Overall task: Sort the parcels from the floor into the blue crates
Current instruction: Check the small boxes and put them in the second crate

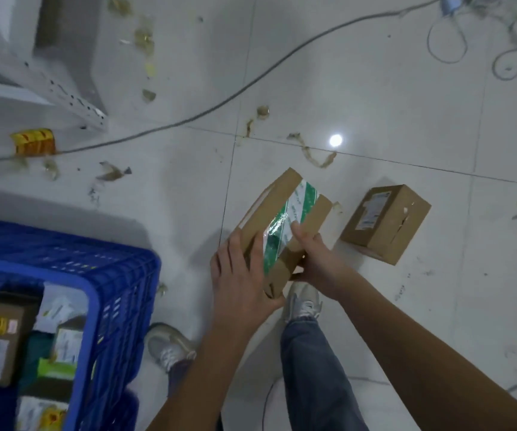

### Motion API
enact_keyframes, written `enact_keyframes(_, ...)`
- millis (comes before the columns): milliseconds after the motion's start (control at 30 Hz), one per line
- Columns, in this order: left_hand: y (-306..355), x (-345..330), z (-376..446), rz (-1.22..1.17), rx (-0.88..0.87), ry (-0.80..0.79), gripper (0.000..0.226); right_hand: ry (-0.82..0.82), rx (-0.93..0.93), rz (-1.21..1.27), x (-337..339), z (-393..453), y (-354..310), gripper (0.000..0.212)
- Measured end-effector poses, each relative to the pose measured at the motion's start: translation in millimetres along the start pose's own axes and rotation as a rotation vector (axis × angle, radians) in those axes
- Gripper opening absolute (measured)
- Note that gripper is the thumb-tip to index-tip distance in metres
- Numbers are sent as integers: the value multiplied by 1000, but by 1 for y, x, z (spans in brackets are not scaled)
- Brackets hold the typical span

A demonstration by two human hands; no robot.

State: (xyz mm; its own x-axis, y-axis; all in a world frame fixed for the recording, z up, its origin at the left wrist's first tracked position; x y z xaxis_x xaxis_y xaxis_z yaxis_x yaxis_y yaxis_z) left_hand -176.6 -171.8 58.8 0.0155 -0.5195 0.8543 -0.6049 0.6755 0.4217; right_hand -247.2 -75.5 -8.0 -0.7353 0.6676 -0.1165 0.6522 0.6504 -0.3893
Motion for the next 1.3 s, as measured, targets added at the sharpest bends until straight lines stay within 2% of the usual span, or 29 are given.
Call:
enact_keyframes(67, -6, 8, -17, 33, -21, 46, 108, 76, -63, -13, -23, 2, 0, 137)
enact_keyframes(167, -24, 22, -43, 123, -133, 104, 105, 333, -134, 45, -40, -2, 5, 144)
enact_keyframes(233, -39, 37, -62, 195, -264, 195, 80, 369, -144, 35, -66, -9, 3, 137)
enact_keyframes(300, -60, 51, -79, 250, -379, 271, 39, 389, -143, -15, -95, -16, 0, 117)
enact_keyframes(333, -75, 60, -85, 253, -384, 270, 34, 401, -143, -25, -108, -18, 1, 109)
enact_keyframes(433, -111, 89, -102, 238, -366, 245, 38, 406, -94, 17, -157, -21, -2, 99)
enact_keyframes(467, -123, 98, -107, 185, -340, 191, 52, 434, -56, 41, -169, -23, -3, 98)
enact_keyframes(533, -159, 121, -118, -40, -172, 153, 85, 482, 40, 81, -191, -30, -8, 97)
enact_keyframes(633, -247, 163, -144, -507, 273, 292, 91, 365, 226, 126, -233, -38, -33, 103)
enact_keyframes(667, -277, 164, -156, -727, 423, 303, 93, 301, 284, 105, -250, -40, -43, 103)
enact_keyframes(700, -297, 155, -164, -993, 545, 246, 98, 247, 337, 66, -267, -42, -53, 101)
enact_keyframes(767, -315, 137, -172, -1534, 679, 159, 103, 141, 417, -1, -305, -46, -66, 96)
enact_keyframes(833, -333, 141, -174, -1792, 736, 230, 98, 17, 459, -72, -350, -46, -71, 91)
enact_keyframes(900, -359, 144, -184, -1923, 802, 350, 77, -76, 489, -201, -393, -42, -70, 95)
enact_keyframes(967, -387, 134, -205, -1976, 862, 484, 64, -118, 491, -302, -430, -34, -62, 110)
enact_keyframes(1033, -406, 116, -230, -2076, 922, 594, 63, -159, 472, -392, -462, -23, -51, 128)
enact_keyframes(1100, -418, 94, -252, -2171, 976, 676, 61, -208, 448, -521, -489, -7, -36, 122)
enact_keyframes(1200, -440, 65, -289, -2271, 1089, 846, 75, -327, 399, -734, -529, 14, -15, 112)
enact_keyframes(1267, -457, 56, -308, -2295, 1103, 964, 92, -443, 371, -843, -556, 25, -9, 110)
enact_keyframes(1300, -462, 55, -311, -2297, 1095, 970, 94, -480, 359, -892, -567, 30, -9, 108)
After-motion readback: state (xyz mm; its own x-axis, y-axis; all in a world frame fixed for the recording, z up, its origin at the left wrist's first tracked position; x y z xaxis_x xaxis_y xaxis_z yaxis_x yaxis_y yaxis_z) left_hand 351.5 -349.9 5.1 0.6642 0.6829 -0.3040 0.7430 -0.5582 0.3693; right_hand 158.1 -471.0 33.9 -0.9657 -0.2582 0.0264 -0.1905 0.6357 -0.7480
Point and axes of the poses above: each hand's wrist, its own z-axis towards the middle knuckle, its own x-axis out of the back of the hand, y = z × x, the point moved 10 cm from there along z, towards the middle knuckle, and after that the axes turned 11 degrees about -z, right-handed, at the moved point
